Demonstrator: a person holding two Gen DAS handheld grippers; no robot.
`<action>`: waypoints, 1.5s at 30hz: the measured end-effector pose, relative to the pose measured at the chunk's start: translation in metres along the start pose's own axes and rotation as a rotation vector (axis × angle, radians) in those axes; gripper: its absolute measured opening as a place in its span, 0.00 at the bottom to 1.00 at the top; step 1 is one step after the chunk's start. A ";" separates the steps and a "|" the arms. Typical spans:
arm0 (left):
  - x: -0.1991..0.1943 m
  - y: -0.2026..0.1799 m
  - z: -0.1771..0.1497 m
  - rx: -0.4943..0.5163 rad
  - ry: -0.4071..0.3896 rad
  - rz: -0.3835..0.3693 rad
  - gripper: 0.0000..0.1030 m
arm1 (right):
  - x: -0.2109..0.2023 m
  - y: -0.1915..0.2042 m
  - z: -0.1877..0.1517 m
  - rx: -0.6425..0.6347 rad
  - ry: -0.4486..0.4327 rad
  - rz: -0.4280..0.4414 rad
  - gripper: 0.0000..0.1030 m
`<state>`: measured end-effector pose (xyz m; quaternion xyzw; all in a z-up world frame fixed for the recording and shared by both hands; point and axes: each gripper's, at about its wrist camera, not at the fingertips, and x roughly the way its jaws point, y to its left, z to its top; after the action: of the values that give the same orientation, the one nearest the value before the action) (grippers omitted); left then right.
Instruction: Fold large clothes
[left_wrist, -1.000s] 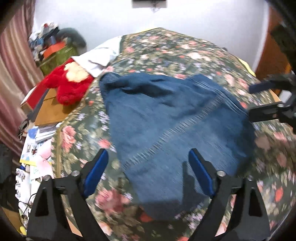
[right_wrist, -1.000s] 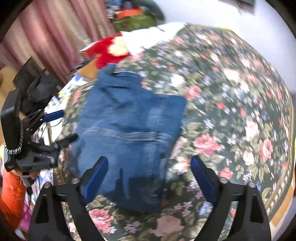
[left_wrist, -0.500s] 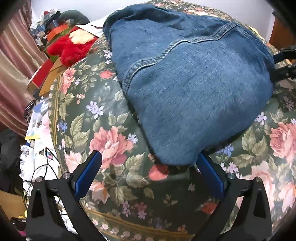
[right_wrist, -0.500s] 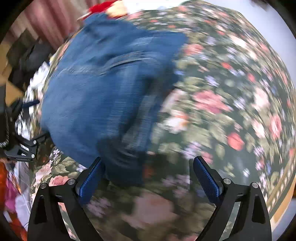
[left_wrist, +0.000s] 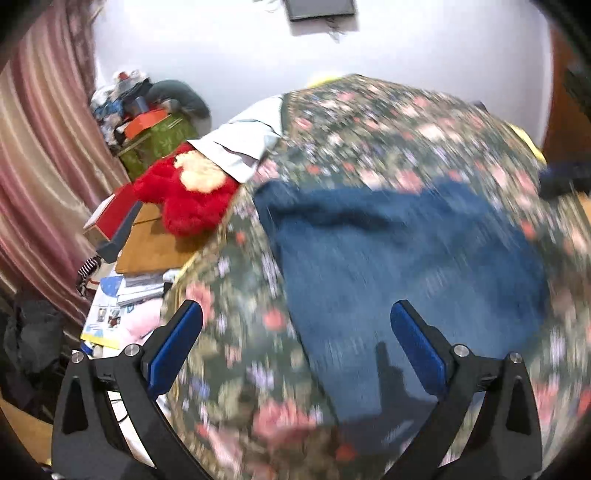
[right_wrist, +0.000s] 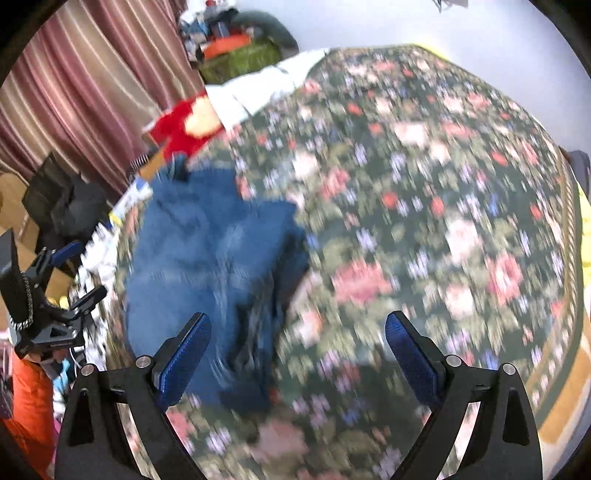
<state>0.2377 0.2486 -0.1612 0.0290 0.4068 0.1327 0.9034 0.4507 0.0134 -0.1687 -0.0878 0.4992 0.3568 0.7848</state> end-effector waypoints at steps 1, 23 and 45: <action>0.013 0.006 0.009 -0.034 0.006 0.004 1.00 | 0.008 0.006 0.009 0.006 -0.009 0.004 0.92; 0.048 0.056 0.057 -0.324 0.067 0.038 0.97 | 0.047 -0.008 0.037 0.138 0.021 -0.008 0.96; -0.288 -0.009 -0.009 -0.240 -0.603 -0.067 0.97 | -0.253 0.163 -0.089 -0.100 -0.759 -0.016 0.96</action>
<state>0.0503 0.1636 0.0403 -0.0530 0.1032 0.1354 0.9840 0.2188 -0.0309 0.0378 0.0083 0.1542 0.3815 0.9114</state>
